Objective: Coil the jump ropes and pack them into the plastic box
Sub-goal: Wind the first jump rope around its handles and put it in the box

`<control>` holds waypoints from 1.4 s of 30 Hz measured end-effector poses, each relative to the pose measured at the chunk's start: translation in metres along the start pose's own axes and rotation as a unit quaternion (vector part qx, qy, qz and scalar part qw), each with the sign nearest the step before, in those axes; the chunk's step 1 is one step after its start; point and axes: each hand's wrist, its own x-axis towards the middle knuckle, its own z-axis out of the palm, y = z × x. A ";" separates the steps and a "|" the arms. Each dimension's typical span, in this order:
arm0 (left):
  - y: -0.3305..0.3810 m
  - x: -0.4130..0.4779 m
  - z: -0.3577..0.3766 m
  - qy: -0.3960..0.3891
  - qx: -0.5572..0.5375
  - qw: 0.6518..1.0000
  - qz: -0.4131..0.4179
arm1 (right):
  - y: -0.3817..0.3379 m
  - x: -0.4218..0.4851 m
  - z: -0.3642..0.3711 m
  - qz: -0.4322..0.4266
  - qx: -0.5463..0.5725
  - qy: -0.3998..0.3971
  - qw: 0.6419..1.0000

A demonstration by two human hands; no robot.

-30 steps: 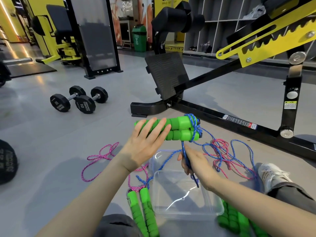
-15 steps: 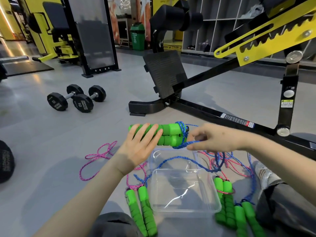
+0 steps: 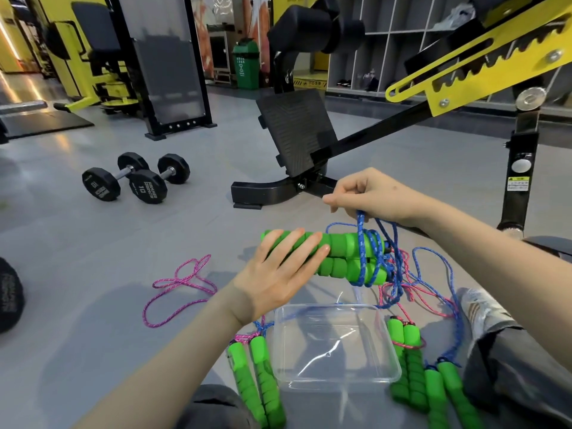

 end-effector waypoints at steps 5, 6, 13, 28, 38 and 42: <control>0.000 0.005 -0.003 -0.005 -0.001 1.000 0.000 | 0.026 -0.006 0.016 0.056 0.152 0.009 0.987; 0.000 0.005 -0.003 -0.007 0.000 1.000 0.001 | 0.032 -0.005 0.022 0.072 0.173 0.017 0.982; -0.010 0.002 -0.001 0.007 0.032 0.999 -0.021 | 0.069 -0.021 0.076 0.175 0.314 0.040 0.932; -0.033 -0.015 0.004 -0.037 0.102 0.990 -0.089 | 0.048 -0.057 0.105 0.124 0.127 0.155 0.972; -0.052 -0.015 0.011 -0.049 0.120 0.982 -0.140 | 0.022 -0.046 0.043 0.001 -0.176 -0.001 0.984; -0.057 -0.011 0.011 -0.045 0.132 0.975 -0.174 | 0.024 -0.031 0.019 0.011 -0.243 0.033 0.969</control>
